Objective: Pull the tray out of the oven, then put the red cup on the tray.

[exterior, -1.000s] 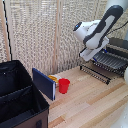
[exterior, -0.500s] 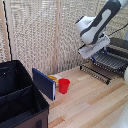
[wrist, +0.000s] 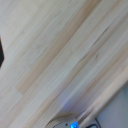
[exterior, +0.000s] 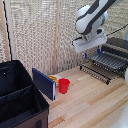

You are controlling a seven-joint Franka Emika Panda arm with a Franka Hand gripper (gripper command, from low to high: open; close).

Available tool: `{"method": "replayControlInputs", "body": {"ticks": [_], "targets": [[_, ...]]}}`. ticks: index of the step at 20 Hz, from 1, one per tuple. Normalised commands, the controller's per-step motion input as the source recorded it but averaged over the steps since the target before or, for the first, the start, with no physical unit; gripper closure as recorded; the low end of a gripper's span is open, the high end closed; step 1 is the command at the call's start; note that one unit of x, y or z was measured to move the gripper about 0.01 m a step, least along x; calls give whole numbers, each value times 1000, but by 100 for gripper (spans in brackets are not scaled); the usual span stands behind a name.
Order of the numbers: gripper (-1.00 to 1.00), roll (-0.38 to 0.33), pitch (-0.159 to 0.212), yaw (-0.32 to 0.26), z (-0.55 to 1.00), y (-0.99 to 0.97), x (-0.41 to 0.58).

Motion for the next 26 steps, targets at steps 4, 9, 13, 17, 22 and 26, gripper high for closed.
{"method": "replayControlInputs", "body": {"ticks": [4, 9, 13, 17, 22, 26], "targets": [[-100, 172, -117, -120, 0, 650, -12], [-100, 153, -78, -114, -90, 672, 0], [-100, 149, -26, -113, -191, 668, 0], [-100, 141, 1, -97, -302, 679, 0], [-100, 164, 49, -97, -379, 594, -1], [-100, 96, 73, -107, -562, 494, -127]]}}
